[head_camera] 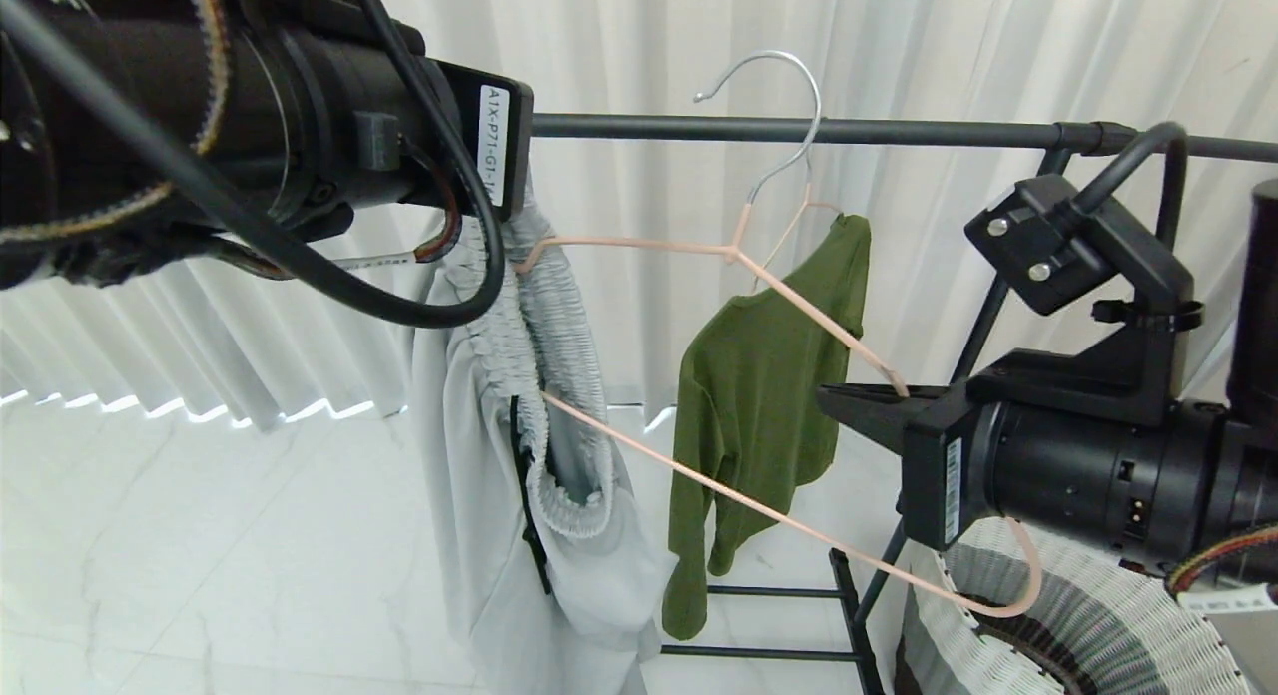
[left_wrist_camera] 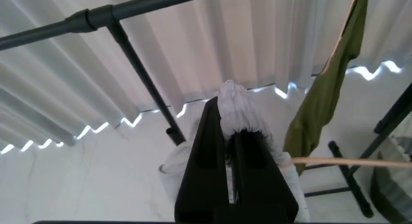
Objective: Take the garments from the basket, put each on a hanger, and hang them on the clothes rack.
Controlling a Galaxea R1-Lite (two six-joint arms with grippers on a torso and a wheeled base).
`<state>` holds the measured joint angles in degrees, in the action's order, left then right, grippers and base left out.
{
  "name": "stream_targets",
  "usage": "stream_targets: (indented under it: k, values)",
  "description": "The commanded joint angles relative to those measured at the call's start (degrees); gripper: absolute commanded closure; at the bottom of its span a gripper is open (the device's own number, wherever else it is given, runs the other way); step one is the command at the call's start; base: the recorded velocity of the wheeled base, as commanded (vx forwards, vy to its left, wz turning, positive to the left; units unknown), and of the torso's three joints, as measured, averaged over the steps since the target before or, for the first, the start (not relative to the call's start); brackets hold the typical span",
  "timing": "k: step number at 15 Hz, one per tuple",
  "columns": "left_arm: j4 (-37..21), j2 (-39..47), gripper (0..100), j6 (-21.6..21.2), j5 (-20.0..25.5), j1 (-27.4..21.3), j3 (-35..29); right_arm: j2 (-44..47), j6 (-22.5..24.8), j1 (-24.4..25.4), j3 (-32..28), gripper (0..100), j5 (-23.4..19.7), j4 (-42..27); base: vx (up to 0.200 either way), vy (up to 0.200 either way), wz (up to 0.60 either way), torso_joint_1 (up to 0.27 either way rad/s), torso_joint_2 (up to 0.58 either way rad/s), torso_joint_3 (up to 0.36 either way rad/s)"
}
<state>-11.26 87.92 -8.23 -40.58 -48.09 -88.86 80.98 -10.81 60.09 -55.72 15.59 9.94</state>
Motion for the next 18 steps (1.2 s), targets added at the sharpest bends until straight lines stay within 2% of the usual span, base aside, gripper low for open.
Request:
stream_targets:
  k: [1,6,12,18]
  values:
    - [0.0,1.4,100,1.0,0.0,-0.2,-2.1,1.3,0.0,0.9,0.0,100,0.0,0.0,0.0,0.0,0.0,0.0,0.0,0.0]
    - [-0.1,2.6,100,1.7,0.0,-2.3,-4.2,5.4,-0.1,1.7,-0.7,100,0.3,4.0,0.0,0.0,0.0,0.0,0.0,0.0]
    - [0.0,3.2,100,2.9,0.0,-4.4,-5.0,9.7,-0.9,3.9,-5.5,100,0.4,4.7,0.0,0.0,0.0,0.0,0.0,0.0]
    - [-0.1,2.9,100,3.3,0.0,-4.7,-5.4,10.2,-3.1,4.1,-6.1,100,1.4,4.6,0.0,0.0,0.0,0.0,0.0,0.0]
